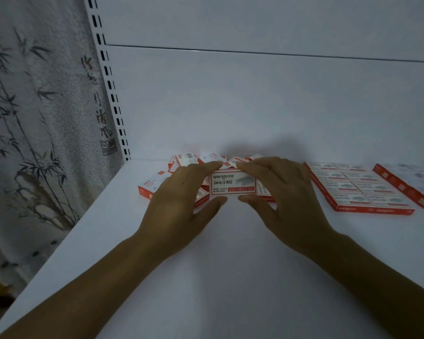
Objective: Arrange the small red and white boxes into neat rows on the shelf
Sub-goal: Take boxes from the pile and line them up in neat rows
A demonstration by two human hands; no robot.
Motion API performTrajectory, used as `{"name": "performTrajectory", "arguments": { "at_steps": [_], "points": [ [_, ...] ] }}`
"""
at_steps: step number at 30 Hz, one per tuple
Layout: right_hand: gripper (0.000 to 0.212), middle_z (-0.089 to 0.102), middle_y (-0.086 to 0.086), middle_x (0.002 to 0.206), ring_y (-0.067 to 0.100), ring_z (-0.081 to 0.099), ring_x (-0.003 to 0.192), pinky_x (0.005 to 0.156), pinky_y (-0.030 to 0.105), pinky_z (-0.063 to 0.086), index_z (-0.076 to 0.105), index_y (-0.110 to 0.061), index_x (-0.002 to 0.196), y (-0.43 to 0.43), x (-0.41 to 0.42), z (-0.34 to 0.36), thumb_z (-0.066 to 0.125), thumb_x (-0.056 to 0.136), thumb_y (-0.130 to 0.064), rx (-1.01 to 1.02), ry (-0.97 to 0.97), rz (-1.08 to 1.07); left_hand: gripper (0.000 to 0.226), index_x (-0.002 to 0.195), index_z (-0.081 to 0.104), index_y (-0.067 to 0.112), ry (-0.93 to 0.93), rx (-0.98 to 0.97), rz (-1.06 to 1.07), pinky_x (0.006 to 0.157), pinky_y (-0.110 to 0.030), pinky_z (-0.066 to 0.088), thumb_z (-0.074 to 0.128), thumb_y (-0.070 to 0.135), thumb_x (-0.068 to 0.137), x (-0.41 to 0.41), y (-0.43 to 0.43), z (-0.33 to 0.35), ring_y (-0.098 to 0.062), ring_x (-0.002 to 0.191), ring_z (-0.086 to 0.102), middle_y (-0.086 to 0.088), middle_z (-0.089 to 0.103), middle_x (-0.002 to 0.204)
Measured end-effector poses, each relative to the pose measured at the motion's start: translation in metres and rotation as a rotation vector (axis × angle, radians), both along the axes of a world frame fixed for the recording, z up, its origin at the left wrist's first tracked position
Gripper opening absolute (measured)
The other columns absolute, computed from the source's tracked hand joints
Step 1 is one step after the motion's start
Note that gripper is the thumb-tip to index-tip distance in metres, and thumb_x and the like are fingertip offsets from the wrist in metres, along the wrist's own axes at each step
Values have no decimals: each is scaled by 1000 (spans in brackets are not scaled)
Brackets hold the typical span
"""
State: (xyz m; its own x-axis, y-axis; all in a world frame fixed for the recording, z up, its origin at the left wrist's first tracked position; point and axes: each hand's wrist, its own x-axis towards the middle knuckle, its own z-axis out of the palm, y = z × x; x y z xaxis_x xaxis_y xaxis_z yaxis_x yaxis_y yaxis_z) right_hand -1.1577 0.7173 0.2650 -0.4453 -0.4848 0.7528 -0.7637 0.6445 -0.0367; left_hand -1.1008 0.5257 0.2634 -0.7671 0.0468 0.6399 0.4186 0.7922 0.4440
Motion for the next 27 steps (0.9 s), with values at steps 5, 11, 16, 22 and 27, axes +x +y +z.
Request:
{"name": "performTrajectory", "arguments": {
  "at_steps": [5, 11, 16, 22, 27],
  "points": [
    [50, 61, 5, 119, 23, 55, 110, 99, 37, 35, 48, -17, 126, 0, 0, 2, 50, 85, -46, 9, -49, 0, 54, 128, 50, 27, -53, -7, 29, 86, -43, 53, 56, 49, 79, 0, -2, 3, -21, 105, 59, -1, 61, 121],
    [49, 63, 3, 115, 22, 58, 105, 91, 43, 45, 56, -20, 118, 1, 0, 6, 61, 78, -48, 74, -107, -34, 54, 129, 50, 23, -61, -88, 15, 85, -45, 53, 54, 49, 82, 0, -6, -1, -20, 106, 59, 0, 62, 121],
    [45, 67, 2, 102, 21, 62, 90, 91, 36, 40, 62, -15, 108, 14, -4, 31, 59, 75, -46, 256, 15, -95, 53, 127, 50, 22, -21, -245, -34, 82, -38, 49, 53, 51, 83, -11, 8, 21, -19, 99, 59, 2, 64, 115],
    [45, 65, -1, 100, 19, 59, 88, 88, 37, 39, 61, -17, 110, 85, -14, 51, 60, 73, -44, 219, -46, -158, 65, 138, 36, 27, -33, -213, -59, 91, -30, 42, 61, 48, 82, -33, 75, 40, -14, 113, 52, 5, 56, 128],
    [44, 64, -2, 100, 17, 58, 87, 86, 32, 35, 62, -18, 108, 169, -32, 53, 67, 71, -41, 198, -165, -260, 76, 142, 22, 34, -157, -190, -123, 97, -33, 43, 63, 49, 80, -57, 151, 30, -10, 122, 44, 10, 42, 140]
  ]
}}
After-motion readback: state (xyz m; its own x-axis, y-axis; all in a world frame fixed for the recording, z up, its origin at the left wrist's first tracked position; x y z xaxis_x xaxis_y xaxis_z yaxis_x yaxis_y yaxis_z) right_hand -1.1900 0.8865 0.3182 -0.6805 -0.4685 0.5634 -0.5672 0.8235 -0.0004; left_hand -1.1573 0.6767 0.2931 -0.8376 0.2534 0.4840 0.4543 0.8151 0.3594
